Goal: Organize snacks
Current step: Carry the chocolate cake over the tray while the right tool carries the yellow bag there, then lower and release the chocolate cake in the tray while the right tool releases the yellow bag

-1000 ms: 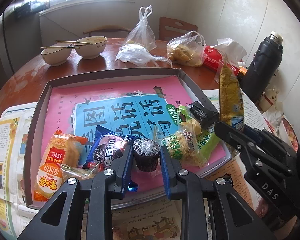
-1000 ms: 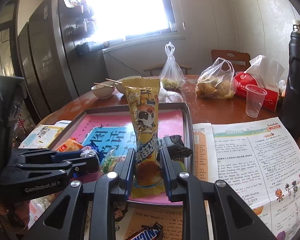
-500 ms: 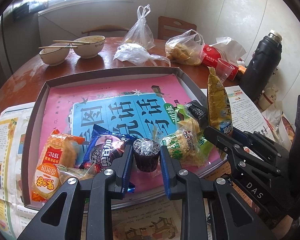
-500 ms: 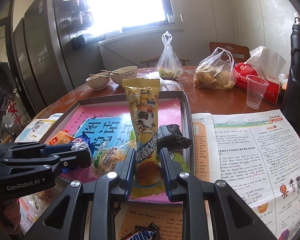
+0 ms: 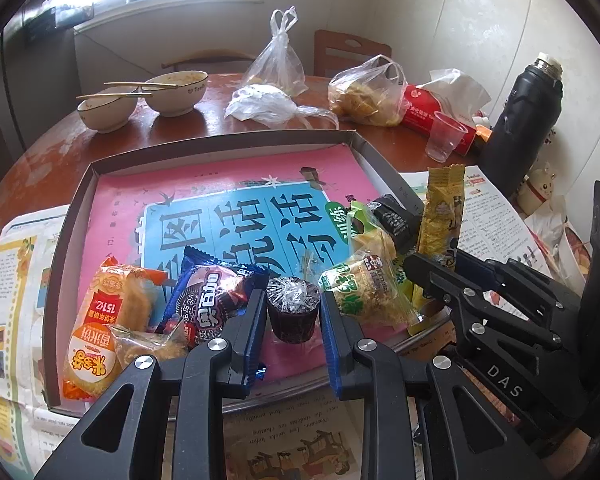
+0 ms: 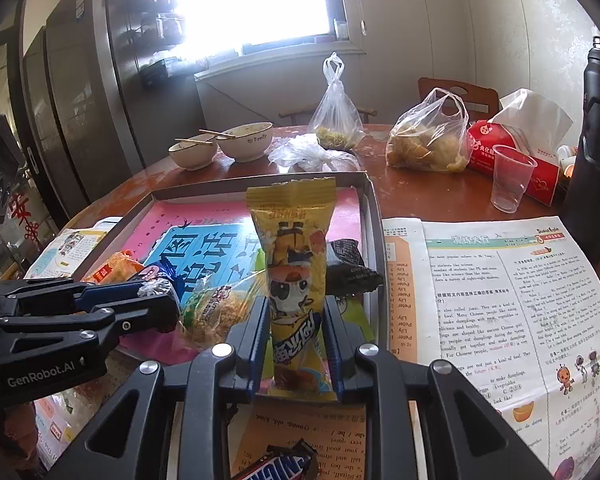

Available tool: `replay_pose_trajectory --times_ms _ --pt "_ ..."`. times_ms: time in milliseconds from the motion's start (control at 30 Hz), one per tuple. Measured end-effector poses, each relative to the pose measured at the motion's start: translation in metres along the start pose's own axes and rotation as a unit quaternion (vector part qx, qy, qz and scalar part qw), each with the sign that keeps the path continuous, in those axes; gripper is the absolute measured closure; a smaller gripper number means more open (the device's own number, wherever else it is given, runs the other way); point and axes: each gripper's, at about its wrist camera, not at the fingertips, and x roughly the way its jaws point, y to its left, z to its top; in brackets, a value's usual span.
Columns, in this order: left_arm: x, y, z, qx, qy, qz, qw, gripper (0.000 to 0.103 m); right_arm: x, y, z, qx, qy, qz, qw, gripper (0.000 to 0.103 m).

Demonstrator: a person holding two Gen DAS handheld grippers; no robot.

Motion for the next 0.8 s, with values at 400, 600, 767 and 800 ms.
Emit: replay_pose_trajectory --times_ms 400,600,767,800 --pt "0.000 -0.001 -0.002 0.004 0.002 0.001 1.0000 0.071 -0.009 -0.002 0.004 0.007 -0.007 0.012 1.000 0.074" --pt "-0.003 -0.001 -0.003 0.003 0.002 0.000 1.0000 0.069 -0.011 -0.002 0.004 0.010 -0.009 0.017 1.000 0.073" --pt "-0.005 -0.001 -0.003 0.003 0.000 -0.001 1.0000 0.066 -0.013 -0.002 0.005 0.011 -0.011 0.019 1.000 0.072" --pt "-0.005 -0.001 -0.003 0.003 -0.001 -0.001 1.0000 0.065 -0.013 -0.002 0.005 0.011 -0.011 0.019 1.000 0.072"
